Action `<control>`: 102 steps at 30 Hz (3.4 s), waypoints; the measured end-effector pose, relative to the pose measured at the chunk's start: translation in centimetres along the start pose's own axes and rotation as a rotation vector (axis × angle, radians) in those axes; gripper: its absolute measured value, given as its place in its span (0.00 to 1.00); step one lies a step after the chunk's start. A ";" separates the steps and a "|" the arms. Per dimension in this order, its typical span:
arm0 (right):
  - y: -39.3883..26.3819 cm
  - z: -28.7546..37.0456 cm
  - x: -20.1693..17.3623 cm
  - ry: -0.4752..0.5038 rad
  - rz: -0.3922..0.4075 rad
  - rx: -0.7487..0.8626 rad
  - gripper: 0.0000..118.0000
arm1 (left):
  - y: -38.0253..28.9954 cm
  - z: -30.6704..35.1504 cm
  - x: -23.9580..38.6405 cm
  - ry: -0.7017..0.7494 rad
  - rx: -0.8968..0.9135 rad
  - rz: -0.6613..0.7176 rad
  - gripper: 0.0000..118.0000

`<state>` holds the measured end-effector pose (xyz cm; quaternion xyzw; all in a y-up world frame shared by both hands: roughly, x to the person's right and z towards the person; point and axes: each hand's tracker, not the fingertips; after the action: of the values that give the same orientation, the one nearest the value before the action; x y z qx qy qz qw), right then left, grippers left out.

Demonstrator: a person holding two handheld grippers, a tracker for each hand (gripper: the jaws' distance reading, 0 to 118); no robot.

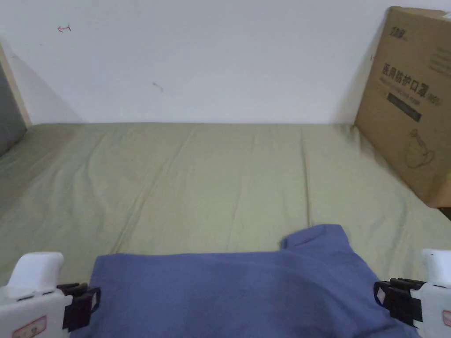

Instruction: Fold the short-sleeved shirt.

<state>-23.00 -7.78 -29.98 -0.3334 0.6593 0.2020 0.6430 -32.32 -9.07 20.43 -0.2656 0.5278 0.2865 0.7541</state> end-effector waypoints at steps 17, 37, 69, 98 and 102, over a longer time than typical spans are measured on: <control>1.2 -8.8 5.2 -0.059 -0.080 -0.170 0.00 | 6.3 -22.8 -8.7 0.083 -0.323 0.013 0.68; 12.3 -30.0 12.2 -0.082 -0.217 -0.378 0.34 | 10.0 -13.5 -6.2 0.017 -0.175 -0.111 0.02; -13.0 0.7 10.2 -0.053 -0.366 -0.278 0.02 | -10.4 -1.6 -6.3 -0.097 -0.286 -0.168 0.02; -1.3 0.9 -6.6 -0.057 0.079 0.198 0.00 | -2.5 3.9 8.1 0.065 0.154 0.002 0.00; -1.9 0.7 -5.2 -0.078 0.059 0.127 0.00 | -2.5 4.0 1.5 -0.121 0.093 0.228 0.01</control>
<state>-21.43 -7.64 -24.68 -0.2643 0.6546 0.1913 0.6819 -27.51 -7.75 20.45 -0.1509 0.5209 0.3611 0.7586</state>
